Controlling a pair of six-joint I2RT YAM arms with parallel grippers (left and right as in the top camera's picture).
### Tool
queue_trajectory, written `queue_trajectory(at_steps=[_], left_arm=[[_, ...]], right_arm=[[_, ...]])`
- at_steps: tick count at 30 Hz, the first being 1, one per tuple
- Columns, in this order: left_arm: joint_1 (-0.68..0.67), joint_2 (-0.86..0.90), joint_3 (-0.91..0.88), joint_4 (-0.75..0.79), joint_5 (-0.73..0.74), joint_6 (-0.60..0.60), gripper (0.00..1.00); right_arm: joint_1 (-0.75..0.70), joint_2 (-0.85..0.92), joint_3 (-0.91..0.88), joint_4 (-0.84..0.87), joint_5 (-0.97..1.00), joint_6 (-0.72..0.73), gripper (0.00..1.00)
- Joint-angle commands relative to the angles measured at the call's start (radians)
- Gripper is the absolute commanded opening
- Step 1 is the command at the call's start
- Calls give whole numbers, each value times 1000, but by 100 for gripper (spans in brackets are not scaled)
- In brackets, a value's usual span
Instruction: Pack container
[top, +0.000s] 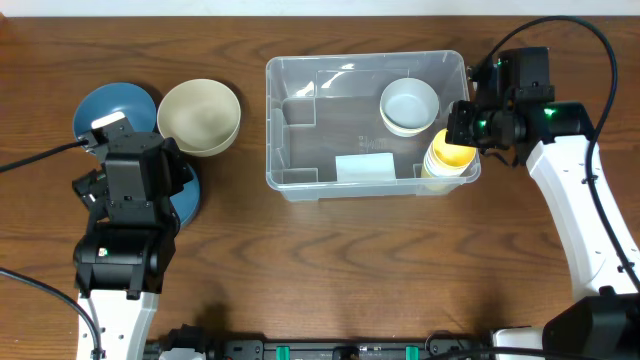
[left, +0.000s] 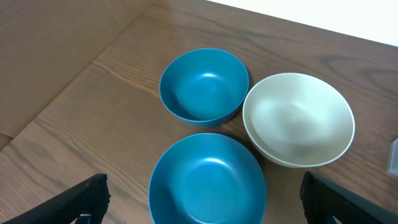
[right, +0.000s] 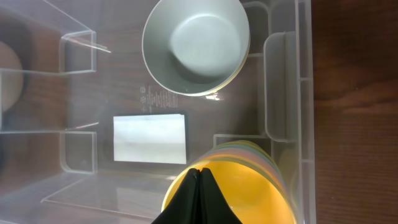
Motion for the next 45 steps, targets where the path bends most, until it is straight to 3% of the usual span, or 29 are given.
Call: queue_trajectory(at_steps=[1,28,45], left_arm=[[5,1,22,0,-15,-9,98],[5,1,22,0,-15,-9,98],[5,1,22,0,-15,-9,98]], right_arm=[[8,11,19,4,1,-6,1],[8,71,11,-12,1,-10,1],[8,71,-167,57,1,-6,1]])
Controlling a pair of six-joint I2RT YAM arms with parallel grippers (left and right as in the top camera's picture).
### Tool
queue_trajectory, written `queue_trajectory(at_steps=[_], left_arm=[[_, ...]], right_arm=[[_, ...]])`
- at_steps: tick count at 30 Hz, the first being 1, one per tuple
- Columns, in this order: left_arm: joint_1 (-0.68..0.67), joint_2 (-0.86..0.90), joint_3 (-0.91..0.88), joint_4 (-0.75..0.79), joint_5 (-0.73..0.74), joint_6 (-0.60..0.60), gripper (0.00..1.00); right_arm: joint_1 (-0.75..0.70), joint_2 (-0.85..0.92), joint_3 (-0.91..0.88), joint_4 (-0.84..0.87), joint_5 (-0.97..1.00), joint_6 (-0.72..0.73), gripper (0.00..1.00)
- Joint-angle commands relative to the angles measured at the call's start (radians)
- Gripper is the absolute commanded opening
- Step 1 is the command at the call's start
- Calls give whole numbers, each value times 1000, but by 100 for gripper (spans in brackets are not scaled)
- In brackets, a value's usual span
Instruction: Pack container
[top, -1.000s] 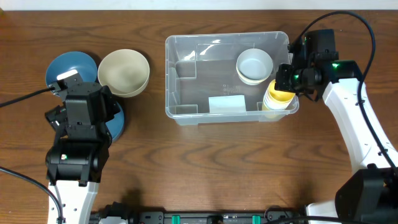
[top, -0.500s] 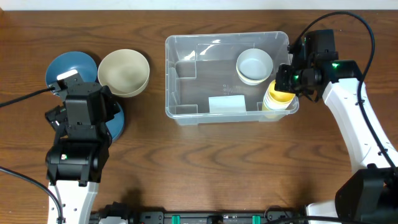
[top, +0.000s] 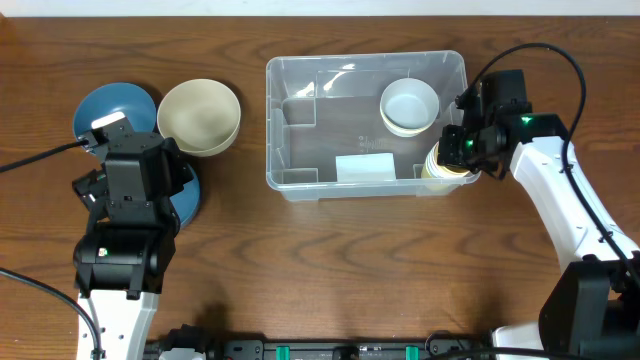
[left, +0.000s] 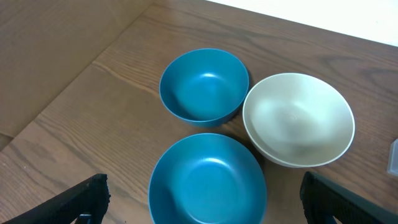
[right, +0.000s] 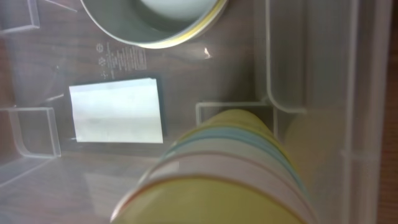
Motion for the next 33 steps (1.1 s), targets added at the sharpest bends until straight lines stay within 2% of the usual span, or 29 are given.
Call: queue_trajectory(at_steps=[1,11,24,33], left_arm=[[5,1,22,0,-15,-9,98],[5,1,22,0,-15,-9,98],[5,1,22,0,-15,-9,98],[5,1,22,0,-15,-9,98]], right_arm=[[8,5,-21,6,1,-6,1],[8,15,-24,36,5,-6,1],[8,154,-24,40,-6,-6,1],[8,155,-23,47,-3,-6,1]])
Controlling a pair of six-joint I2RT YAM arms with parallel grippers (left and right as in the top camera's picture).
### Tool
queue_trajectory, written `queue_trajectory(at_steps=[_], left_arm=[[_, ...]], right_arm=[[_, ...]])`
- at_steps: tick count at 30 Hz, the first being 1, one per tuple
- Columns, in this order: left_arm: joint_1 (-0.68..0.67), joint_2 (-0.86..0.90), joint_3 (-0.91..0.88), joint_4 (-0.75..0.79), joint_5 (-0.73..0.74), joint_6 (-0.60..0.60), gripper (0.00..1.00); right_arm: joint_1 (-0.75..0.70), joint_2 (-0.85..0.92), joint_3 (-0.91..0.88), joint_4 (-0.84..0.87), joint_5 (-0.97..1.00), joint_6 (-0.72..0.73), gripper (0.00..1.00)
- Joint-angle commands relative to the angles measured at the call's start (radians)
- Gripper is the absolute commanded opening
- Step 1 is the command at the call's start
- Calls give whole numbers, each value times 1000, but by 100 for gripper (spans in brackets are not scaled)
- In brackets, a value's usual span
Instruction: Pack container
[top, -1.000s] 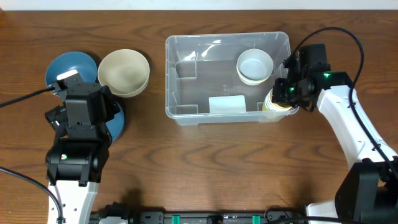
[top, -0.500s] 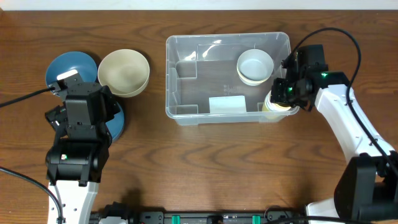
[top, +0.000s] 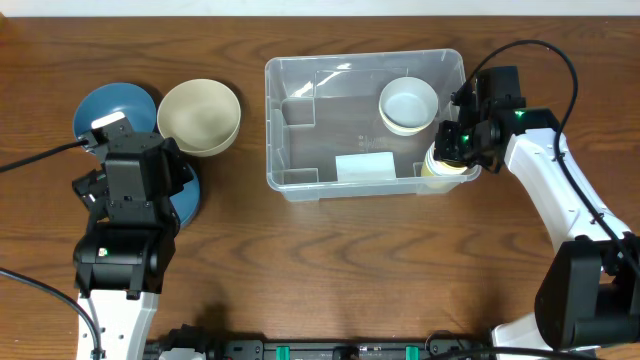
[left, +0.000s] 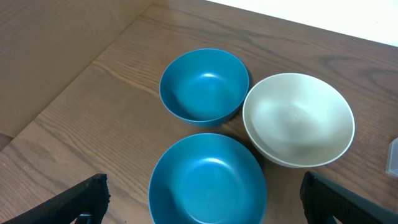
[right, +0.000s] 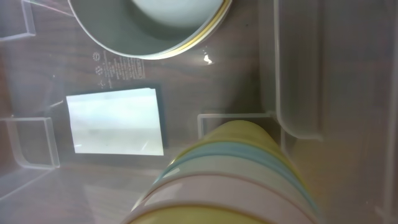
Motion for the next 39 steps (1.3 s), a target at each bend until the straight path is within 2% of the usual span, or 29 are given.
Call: queue_trajectory(at_steps=[1,7,19,31,39], left_arm=[[5,1,22,0,-15,-9,98],[5,1,22,0,-15,-9,98],[5,1,22,0,-15,-9,98],[5,1,22,0,-15,-9,98],[5,1,22,0,-15,-9,98]], right_arm=[[8,81,-44,6,8,-6,1],[8,74,15,-54,3,-6,1],[8,69,237,-309,4,-6,1],[8,69,380,-412,8,-18,5],[7,69,564,-536,16,-37,8]])
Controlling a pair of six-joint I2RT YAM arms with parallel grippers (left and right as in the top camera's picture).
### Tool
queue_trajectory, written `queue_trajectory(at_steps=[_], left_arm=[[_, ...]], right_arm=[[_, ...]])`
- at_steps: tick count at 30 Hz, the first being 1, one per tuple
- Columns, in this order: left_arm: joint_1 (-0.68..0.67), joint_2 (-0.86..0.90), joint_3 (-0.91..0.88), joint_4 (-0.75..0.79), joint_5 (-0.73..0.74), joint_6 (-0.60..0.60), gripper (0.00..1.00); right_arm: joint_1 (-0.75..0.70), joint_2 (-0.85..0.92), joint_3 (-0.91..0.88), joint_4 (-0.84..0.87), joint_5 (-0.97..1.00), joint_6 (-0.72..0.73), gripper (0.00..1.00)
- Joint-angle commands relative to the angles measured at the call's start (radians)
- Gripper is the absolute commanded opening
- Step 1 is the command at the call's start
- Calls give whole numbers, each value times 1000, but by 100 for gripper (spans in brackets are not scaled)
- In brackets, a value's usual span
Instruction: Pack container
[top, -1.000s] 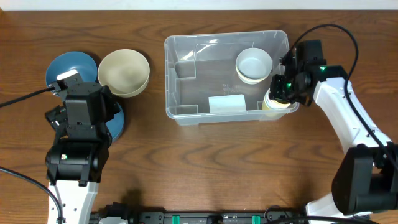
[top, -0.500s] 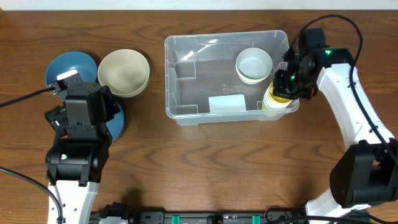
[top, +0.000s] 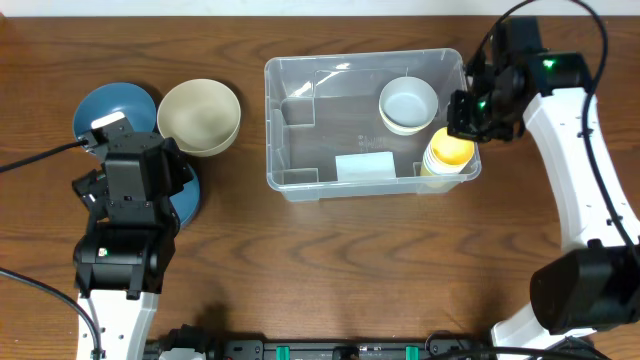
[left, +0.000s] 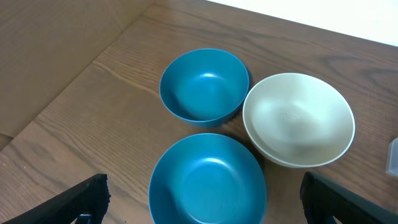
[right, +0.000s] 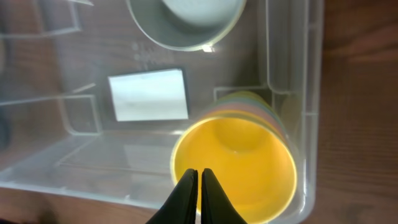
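A clear plastic container (top: 268, 120) stands at mid-table. Nested pale bowls (top: 409, 104) sit in its back right part, and a stack of cups with a yellow one on top (top: 447, 152) stands in its front right corner. My right gripper (right: 194, 196) hangs shut over the near rim of the yellow cup (right: 242, 155), holding nothing. At the left, two blue bowls (left: 208, 180) (left: 204, 84) and a cream bowl (left: 298, 119) rest on the table. My left gripper (left: 205, 199) is open above the nearer blue bowl.
A white label (right: 148, 94) lies on the container's floor. Low dividers (top: 300, 108) split the container's left side. The right arm (top: 560, 150) reaches in from the right edge; the left arm (top: 125, 220) covers part of the nearer blue bowl.
My right gripper was low inside the container, close against the cup stack. It is now higher, with its shut fingers showing over the yellow cup. The cups stay in the corner.
At first my right gripper hung shut over the yellow cup stack in the container's front right corner. At the two later moments it was down close beside the stack. Now it is raised again, and the stack stands in that corner. The left arm and its bowls have not moved.
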Motion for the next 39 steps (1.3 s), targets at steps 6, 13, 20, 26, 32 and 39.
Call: queue_trajectory(at_steps=[6,13,20,26,32,39], left_arm=[[5,1,22,1,-15,-9,98],[5,1,22,1,-15,-9,98],[5,1,22,1,-15,-9,98],[5,1,22,0,-15,-9,98],[5,1,22,17,24,-13,98],[4,3,22,6,89,-24,98]], right_arm=[[-23,2,177,-90,64,-21,22],[-157,2,196,-107,81,6,43],[-319,3,196,-104,94,17,76],[-402,3,194,-104,134,16,99],[-406,3,194,-115,134,16,99],[-406,3,194,-118,134,16,99]])
